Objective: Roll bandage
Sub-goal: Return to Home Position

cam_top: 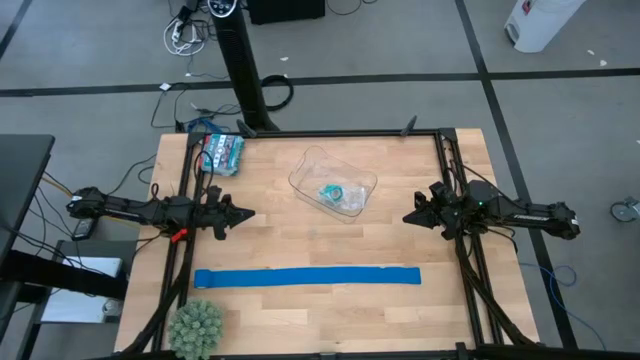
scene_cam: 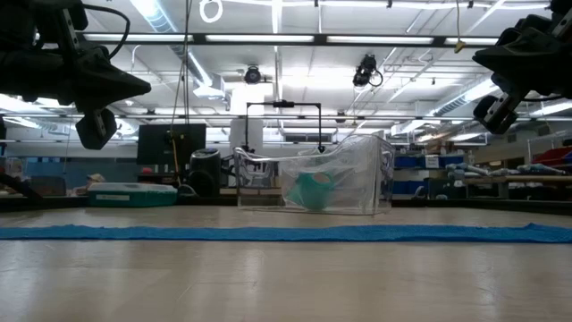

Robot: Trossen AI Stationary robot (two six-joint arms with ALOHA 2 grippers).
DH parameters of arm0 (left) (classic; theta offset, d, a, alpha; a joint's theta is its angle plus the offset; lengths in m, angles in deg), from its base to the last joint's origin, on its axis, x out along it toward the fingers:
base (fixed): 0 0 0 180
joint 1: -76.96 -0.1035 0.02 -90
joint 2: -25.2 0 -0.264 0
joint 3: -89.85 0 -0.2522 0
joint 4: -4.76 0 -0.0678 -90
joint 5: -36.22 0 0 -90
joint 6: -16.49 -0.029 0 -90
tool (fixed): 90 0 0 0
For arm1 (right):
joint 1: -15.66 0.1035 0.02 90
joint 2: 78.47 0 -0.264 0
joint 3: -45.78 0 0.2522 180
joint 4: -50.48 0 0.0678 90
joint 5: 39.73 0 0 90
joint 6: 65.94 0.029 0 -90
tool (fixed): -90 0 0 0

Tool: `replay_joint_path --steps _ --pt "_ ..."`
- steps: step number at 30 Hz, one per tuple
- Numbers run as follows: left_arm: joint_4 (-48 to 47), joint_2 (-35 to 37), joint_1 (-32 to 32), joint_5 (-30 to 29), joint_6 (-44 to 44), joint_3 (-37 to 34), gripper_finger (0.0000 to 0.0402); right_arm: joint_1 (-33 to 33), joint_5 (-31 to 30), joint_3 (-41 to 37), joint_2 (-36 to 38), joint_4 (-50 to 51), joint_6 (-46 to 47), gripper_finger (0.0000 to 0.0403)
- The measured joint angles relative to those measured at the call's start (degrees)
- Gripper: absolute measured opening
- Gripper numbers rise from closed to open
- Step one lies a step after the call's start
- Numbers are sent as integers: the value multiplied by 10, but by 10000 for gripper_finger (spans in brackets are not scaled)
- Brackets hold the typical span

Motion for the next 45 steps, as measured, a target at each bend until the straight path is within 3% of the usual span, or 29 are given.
replay_joint_path --steps 45 --pt "0 0 0 0 0 0 17 0 0 0 0 0 0 1"
